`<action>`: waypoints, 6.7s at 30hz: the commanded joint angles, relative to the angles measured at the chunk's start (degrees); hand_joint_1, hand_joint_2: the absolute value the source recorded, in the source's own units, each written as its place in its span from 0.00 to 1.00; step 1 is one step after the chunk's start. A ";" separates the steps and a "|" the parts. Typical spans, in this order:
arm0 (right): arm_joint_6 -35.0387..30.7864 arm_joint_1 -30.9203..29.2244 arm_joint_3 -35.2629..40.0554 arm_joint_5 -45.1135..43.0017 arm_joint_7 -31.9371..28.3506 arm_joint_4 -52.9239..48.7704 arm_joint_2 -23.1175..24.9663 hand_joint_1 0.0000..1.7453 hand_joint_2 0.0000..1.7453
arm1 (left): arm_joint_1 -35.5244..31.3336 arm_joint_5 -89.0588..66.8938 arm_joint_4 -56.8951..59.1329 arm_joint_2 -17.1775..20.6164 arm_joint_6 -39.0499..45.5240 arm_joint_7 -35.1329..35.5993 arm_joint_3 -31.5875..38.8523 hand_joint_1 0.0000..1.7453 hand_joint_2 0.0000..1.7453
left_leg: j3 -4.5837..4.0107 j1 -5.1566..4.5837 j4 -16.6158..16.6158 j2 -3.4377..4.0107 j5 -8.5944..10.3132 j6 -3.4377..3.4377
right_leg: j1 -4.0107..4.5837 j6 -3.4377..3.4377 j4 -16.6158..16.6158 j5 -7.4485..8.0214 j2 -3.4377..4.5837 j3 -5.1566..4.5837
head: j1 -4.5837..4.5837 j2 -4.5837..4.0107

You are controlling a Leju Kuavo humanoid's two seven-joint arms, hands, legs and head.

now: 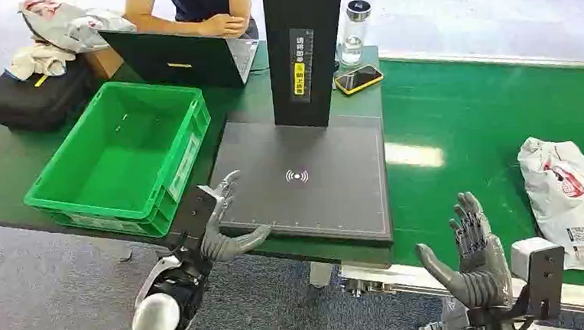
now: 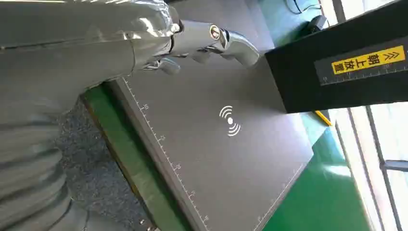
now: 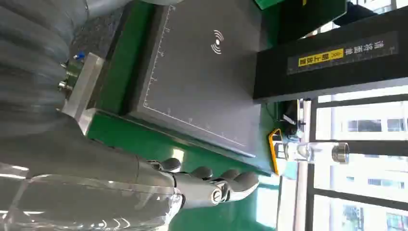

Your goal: Moved the parcel from conveyor to table for the left to box.

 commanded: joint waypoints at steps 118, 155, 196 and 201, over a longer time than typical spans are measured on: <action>18.39 -46.96 21.73 36.46 23.70 48.64 -55.13 0.00 1.00 | -3.22 1.59 5.73 2.32 -2.52 -1.00 -1.97 0.00 1.00 | -0.29 -0.33 -0.10 0.43 0.13 0.47 | -0.35 0.40 -0.24 0.44 0.49 -0.34 | 0.00 0.00; 3.03 -65.54 44.46 37.71 17.44 76.96 -30.95 0.00 1.00 | -3.22 0.90 5.81 2.20 -1.39 -1.25 -0.48 0.00 1.00 | -0.50 -0.34 -0.02 0.12 0.30 0.36 | -0.38 0.41 0.00 0.37 0.17 -0.48 | 0.00 0.00; 8.42 -57.13 35.64 33.66 19.16 81.63 -32.82 0.00 1.00 | -1.72 0.80 3.58 2.55 -0.24 -0.32 -0.26 0.00 1.00 | -0.48 -0.31 -0.04 0.03 0.31 0.36 | -0.33 0.38 -0.08 0.37 0.08 -0.43 | 0.00 0.00; 8.42 -57.13 35.64 33.66 19.16 81.63 -32.82 0.00 1.00 | -1.72 0.80 3.58 2.55 -0.24 -0.32 -0.26 0.00 1.00 | -0.49 -0.31 -0.03 0.03 0.31 0.36 | -0.34 0.39 -0.07 0.37 0.09 -0.44 | 0.00 0.00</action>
